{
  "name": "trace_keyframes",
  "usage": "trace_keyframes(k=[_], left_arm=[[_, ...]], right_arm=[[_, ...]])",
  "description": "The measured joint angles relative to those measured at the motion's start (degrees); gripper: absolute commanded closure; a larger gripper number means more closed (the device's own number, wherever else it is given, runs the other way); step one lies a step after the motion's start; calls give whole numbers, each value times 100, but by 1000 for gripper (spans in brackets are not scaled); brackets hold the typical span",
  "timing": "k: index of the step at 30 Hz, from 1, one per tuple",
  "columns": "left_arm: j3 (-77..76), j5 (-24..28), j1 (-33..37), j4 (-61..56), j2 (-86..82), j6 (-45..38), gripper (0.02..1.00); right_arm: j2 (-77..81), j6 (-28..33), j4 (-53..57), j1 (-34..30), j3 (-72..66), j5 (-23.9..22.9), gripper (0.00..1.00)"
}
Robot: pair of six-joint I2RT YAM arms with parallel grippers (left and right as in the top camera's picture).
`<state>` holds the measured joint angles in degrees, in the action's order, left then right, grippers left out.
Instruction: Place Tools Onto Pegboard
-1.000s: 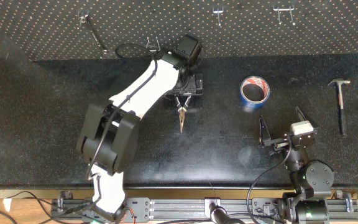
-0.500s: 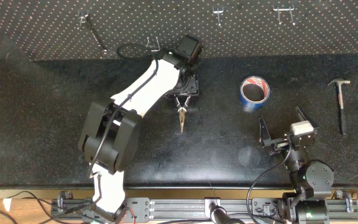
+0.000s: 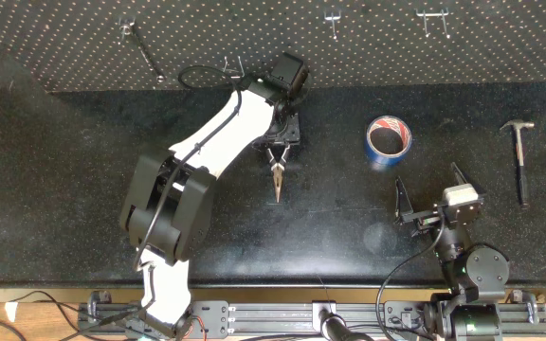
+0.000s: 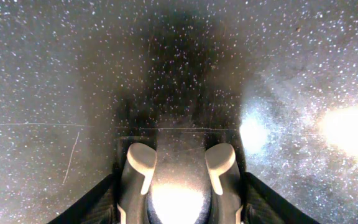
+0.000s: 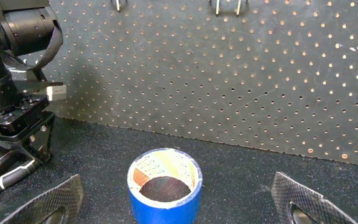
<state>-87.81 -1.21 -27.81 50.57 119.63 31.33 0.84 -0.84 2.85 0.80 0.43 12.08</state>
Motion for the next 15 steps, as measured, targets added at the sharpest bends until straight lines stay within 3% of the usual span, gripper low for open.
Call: trace_keyframes(k=[1, 8, 12, 15], left_arm=[[0, 0, 0, 0, 0, 0, 993], [-7, -90, 0, 258, -140, -2, 991], [9, -850, 0, 763, -2437, -20, 991], [-9, -1891, 42, 92, -3484, -120, 991]], right_arm=[[0, 0, 0, 0, 0, 0, 3], [2, 0, 2, 0, 0, -2, 3], [7, 0, 2, 0, 0, 0, 3], [0, 2, 0, 0, 0, 0, 3]])
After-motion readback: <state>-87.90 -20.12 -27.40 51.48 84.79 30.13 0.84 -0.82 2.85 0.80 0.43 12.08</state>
